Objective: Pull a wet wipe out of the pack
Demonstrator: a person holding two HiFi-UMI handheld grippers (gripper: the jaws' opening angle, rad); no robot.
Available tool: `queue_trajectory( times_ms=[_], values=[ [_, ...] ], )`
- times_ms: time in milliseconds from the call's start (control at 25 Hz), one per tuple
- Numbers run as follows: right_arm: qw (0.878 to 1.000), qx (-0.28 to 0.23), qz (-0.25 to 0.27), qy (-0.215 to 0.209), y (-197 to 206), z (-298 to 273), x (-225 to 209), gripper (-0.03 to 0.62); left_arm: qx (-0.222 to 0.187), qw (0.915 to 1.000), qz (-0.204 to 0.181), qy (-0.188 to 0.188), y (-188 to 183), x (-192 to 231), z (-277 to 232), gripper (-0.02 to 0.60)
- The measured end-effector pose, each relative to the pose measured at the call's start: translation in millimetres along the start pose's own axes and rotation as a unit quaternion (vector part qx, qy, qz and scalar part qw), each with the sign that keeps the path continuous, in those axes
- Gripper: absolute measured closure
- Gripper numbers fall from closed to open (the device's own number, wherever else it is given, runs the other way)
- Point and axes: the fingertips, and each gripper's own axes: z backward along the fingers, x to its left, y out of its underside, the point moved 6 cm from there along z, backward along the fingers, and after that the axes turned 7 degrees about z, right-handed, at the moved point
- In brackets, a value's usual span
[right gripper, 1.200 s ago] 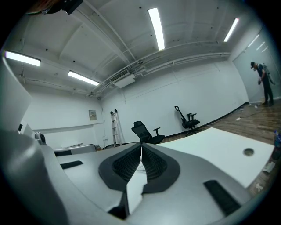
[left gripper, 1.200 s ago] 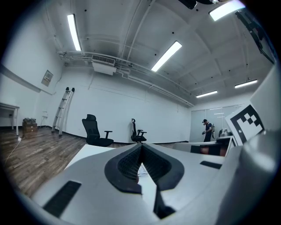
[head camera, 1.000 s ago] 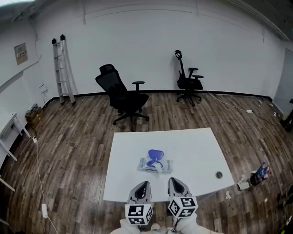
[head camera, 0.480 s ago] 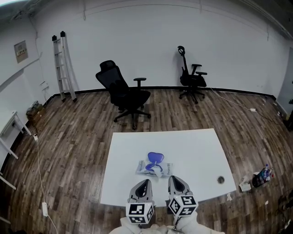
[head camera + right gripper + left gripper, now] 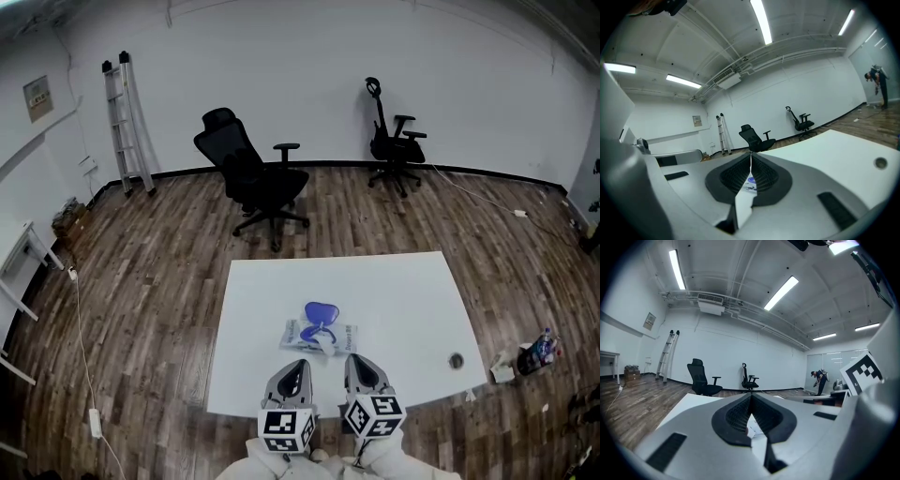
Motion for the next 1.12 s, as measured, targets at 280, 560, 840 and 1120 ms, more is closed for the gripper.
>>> queue_trajectory(
  times_ms=[280,560,840,1120],
  values=[
    [1.000,0.007,0.012,0.007,3.8,-8.1,7.2,0.585,0.006,1.0000,0.003,-0.005,-6.2,12.9,0.6,0.583],
    [0.999,0.026,0.017,0.007,21.9,-31.4,2.1,0.585,0.018,0.9998,-0.002,-0.009,2.4,21.6,10.9,0.583],
    [0.998,0.052,0.023,0.006,42.2,-56.8,-0.1,0.577,0.031,0.9992,0.000,-0.027,12.5,39.5,26.5,0.583],
    [0.997,0.075,0.019,0.001,61.5,-73.2,4.8,0.528,0.029,0.9985,0.002,-0.046,9.3,54.5,31.9,0.583]
  ],
)
